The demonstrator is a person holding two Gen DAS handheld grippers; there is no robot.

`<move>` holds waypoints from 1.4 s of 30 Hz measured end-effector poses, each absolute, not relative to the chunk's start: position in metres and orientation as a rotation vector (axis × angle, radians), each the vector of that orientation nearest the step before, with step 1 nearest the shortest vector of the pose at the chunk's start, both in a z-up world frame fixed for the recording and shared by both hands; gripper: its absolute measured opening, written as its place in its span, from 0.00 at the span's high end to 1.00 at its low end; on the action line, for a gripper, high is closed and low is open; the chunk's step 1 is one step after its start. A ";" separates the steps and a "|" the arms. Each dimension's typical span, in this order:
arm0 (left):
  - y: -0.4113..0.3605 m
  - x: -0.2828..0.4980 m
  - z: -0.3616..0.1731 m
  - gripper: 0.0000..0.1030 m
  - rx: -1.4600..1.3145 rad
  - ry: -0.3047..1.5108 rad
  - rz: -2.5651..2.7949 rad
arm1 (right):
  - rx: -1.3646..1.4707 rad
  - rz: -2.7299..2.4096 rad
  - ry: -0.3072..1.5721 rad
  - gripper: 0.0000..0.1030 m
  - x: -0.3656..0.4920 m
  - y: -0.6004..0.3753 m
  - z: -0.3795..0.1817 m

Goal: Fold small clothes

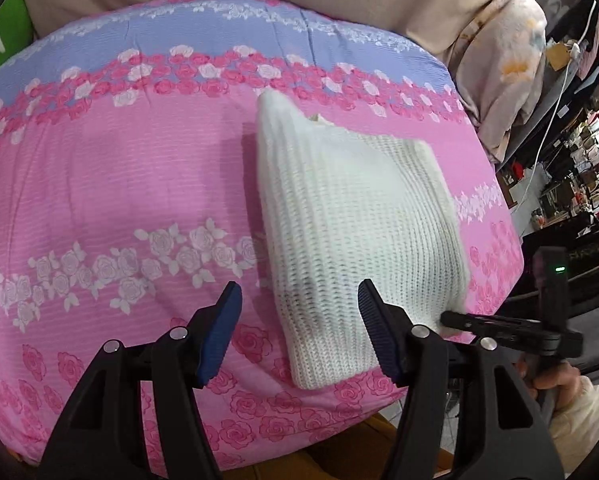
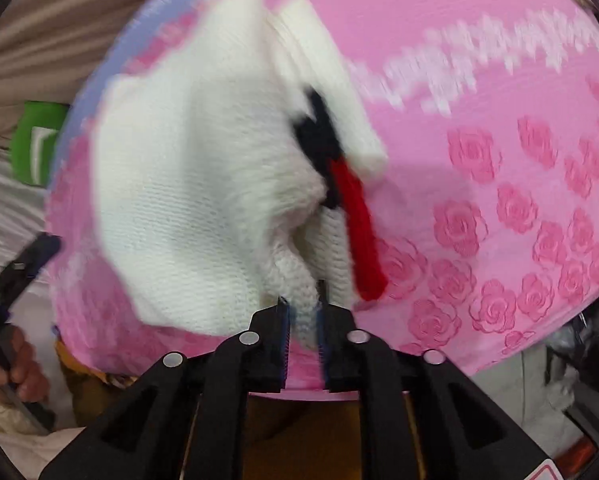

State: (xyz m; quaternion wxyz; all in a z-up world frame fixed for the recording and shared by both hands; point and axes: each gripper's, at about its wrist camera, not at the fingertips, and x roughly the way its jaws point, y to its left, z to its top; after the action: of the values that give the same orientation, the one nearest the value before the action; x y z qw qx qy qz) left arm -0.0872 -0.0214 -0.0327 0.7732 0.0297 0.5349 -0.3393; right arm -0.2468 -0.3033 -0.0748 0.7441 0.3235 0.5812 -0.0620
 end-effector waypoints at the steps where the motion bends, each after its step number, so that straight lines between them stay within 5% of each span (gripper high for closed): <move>1: -0.024 -0.090 -0.029 0.43 0.060 1.138 -0.731 | 0.684 -0.129 1.232 0.75 -0.245 -0.303 -0.059; 7: -0.042 -0.093 -0.021 0.43 -0.004 1.105 -0.634 | 0.514 -0.073 1.128 0.44 -0.191 -0.322 -0.007; 12: -0.061 -0.097 -0.012 0.43 0.009 1.061 -0.578 | 0.597 -0.011 1.129 0.37 -0.140 -0.337 -0.034; 14: -0.064 -0.098 -0.010 0.43 0.012 1.048 -0.560 | 0.603 0.002 1.221 0.54 -0.122 -0.332 -0.061; 15: -0.064 -0.097 -0.009 0.43 0.010 1.045 -0.553 | 0.580 0.004 1.252 0.87 -0.116 -0.330 -0.066; 21: -0.061 -0.095 -0.001 0.43 0.051 1.012 -0.492 | 0.536 0.069 0.945 0.88 -0.142 -0.340 0.008; 24: -0.061 -0.089 -0.006 0.43 0.070 1.036 -0.472 | 0.484 -0.038 1.223 0.87 -0.124 -0.352 -0.077; 27: -0.064 -0.086 -0.010 0.43 0.105 1.056 -0.454 | 0.544 -0.055 1.183 0.84 -0.133 -0.352 -0.076; 30: -0.067 -0.088 -0.013 0.43 0.147 1.061 -0.447 | 0.583 -0.034 1.088 0.73 -0.153 -0.346 -0.036; 33: -0.071 -0.089 -0.018 0.43 0.187 1.074 -0.440 | 0.580 0.000 1.110 0.51 -0.174 -0.334 -0.023; 37: -0.073 -0.090 -0.022 0.43 0.203 1.089 -0.445 | 0.599 0.049 1.203 0.50 -0.190 -0.310 -0.045; 38: -0.074 -0.091 -0.023 0.43 0.204 1.093 -0.445 | 0.588 0.043 1.204 0.53 -0.190 -0.304 -0.051; 40: -0.076 -0.091 -0.025 0.43 0.210 1.103 -0.448 | 0.587 0.029 1.201 0.95 -0.190 -0.301 -0.050; 42: -0.078 -0.094 -0.025 0.43 0.223 1.104 -0.454 | 0.651 0.056 1.081 0.96 -0.200 -0.307 -0.023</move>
State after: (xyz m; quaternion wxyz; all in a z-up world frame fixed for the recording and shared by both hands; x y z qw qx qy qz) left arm -0.0939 -0.0783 -0.0252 0.8214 0.1049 0.5185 -0.2132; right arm -0.1998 -0.3066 -0.0235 0.8071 0.3041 0.5054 0.0264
